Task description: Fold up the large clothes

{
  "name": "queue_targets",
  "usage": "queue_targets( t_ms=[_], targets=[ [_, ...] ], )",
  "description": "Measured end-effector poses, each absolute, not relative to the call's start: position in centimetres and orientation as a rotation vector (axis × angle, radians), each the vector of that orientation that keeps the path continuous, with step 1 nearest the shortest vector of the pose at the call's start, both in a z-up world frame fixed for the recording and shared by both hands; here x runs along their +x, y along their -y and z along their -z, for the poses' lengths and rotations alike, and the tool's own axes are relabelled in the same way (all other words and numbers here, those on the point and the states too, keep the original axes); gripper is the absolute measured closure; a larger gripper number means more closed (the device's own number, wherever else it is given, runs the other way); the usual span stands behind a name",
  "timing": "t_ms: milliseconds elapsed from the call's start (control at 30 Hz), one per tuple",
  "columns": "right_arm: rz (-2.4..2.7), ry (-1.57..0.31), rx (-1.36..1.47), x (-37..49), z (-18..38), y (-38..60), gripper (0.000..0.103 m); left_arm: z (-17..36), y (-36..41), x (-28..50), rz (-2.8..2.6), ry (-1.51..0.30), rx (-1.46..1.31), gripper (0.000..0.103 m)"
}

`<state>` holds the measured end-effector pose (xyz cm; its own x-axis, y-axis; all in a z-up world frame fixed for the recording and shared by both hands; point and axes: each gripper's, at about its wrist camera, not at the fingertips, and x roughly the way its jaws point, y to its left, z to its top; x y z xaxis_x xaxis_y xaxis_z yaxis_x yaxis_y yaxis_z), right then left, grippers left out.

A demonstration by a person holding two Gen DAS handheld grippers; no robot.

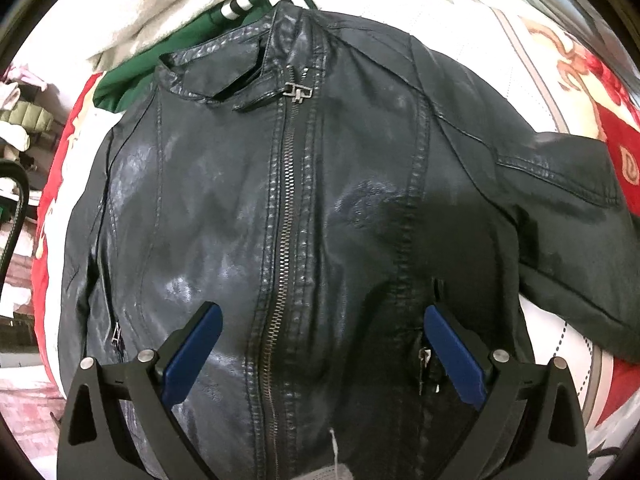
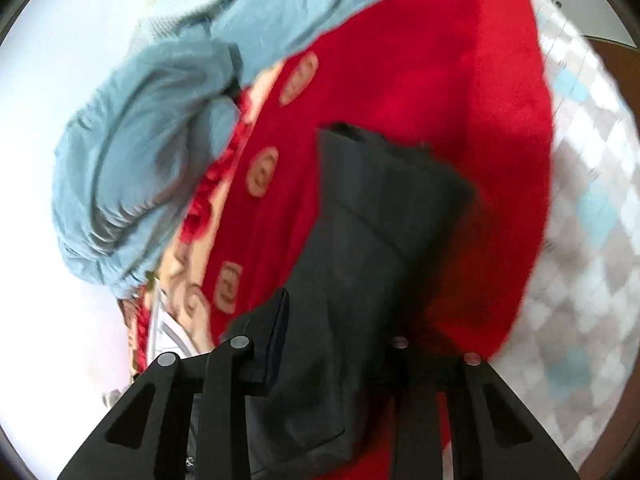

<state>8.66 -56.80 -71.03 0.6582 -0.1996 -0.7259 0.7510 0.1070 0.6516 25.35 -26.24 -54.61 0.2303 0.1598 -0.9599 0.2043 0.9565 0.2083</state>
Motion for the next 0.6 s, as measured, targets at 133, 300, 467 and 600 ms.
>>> queue_targets(
  t_ms=[133, 300, 467, 600],
  targets=[
    [0.709, -0.621, 1.285, 10.5, 73.0, 57.4, 0.079, 54.4, 25.7, 25.5, 0.026, -1.339, 0.308, 0.000],
    [0.777, -0.480, 1.284, 8.3, 67.8, 57.3, 0.098, 54.0, 24.4, 25.8, 0.014, -1.327, 0.290, 0.000],
    [0.751, -0.469, 1.241, 9.8, 63.3, 55.2, 0.098, 53.4, 21.2, 26.7, -0.025, -1.337, 0.231, 0.000],
    [0.667, -0.490, 1.117, 13.8, 58.2, 51.4, 0.098, 52.5, 18.4, 27.2, -0.064, -1.325, 0.197, 0.000]
  ],
)
